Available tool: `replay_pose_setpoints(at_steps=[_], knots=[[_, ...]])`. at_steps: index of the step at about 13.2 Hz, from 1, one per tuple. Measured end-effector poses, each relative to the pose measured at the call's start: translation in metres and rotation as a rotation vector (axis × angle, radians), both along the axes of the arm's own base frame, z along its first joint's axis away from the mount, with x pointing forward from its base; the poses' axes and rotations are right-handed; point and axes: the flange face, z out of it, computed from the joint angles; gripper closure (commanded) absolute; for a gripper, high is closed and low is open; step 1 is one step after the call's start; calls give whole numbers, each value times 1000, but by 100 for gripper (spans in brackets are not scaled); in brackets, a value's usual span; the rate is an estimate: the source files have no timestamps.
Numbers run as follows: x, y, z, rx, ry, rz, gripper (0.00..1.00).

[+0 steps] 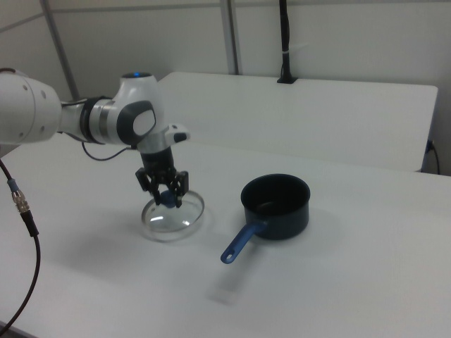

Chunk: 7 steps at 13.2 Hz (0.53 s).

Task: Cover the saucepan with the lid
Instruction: 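Lift the glass lid and carry it over the black saucepan, then lower the glass lid onto the saucepan rim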

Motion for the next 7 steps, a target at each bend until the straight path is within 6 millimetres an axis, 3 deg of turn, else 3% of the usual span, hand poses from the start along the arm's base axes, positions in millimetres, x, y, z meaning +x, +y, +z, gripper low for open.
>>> replay_pose_setpoints(at_steps=[2, 3, 5, 7], knots=[[16, -21, 39, 0, -56, -36, 58], [24, -42, 62, -1, -90, -69, 58], [36, -96, 104, -6, -175, -135, 58], [40, -149, 133, -21, -231, -141, 57]])
